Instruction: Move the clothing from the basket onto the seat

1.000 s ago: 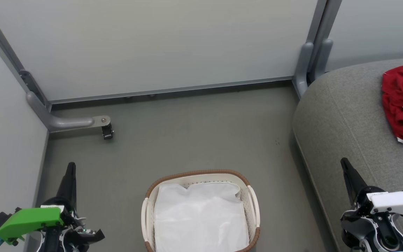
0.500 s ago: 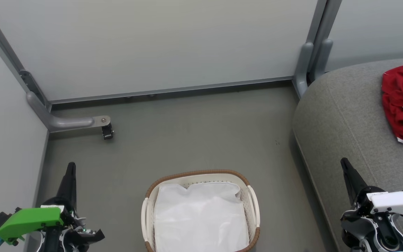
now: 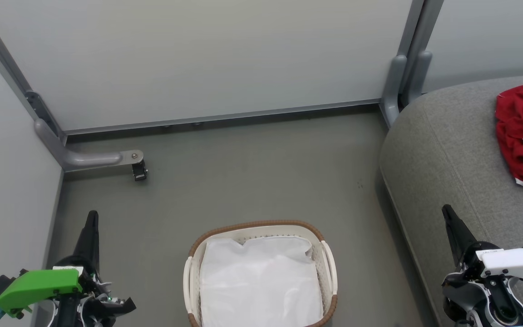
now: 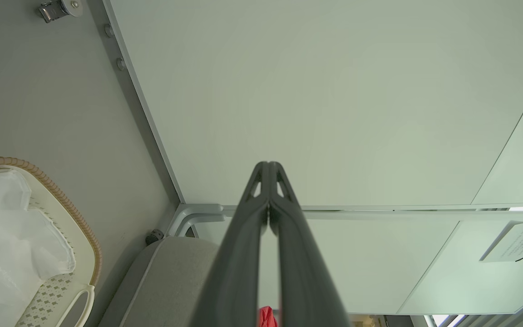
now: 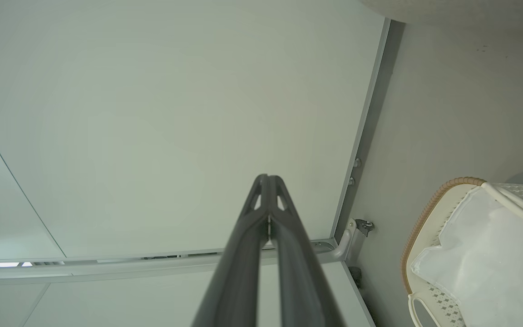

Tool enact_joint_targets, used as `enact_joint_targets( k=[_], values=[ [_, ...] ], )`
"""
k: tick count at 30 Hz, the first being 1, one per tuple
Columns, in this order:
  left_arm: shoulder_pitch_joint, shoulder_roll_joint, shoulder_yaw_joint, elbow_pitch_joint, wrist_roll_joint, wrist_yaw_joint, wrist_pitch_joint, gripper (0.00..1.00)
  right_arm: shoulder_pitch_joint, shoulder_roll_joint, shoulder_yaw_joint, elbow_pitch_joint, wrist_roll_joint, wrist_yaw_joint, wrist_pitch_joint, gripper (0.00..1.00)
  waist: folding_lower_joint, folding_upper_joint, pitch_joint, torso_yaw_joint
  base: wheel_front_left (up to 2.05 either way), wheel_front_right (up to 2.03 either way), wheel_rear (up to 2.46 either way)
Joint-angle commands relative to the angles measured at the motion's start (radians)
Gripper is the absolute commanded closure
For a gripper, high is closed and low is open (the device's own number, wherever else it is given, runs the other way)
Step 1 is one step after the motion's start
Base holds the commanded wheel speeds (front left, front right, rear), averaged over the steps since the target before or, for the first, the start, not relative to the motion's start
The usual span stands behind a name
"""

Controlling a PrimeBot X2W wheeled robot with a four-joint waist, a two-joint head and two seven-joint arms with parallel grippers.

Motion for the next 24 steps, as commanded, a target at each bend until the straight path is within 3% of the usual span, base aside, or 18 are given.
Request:
enact_joint_targets(
  k=[1, 24],
  values=[
    [-0.010, 0.001, 0.002, -0.002, -0.005, -0.005, 0.003, 1.00, -0.007, -0.006, -0.002, -0.004, 0.004, 0.000, 0.001, 1.00, 0.0000, 0.0000, 0.000, 0.000, 0.00, 0.00, 0.00],
    [-0.010, 0.001, 0.002, -0.002, -0.005, -0.005, 0.003, 1.00, -0.007, -0.006, -0.002, -0.004, 0.004, 0.000, 0.001, 1.00, 0.0000, 0.0000, 0.000, 0.000, 0.00, 0.00, 0.00]
  ],
)
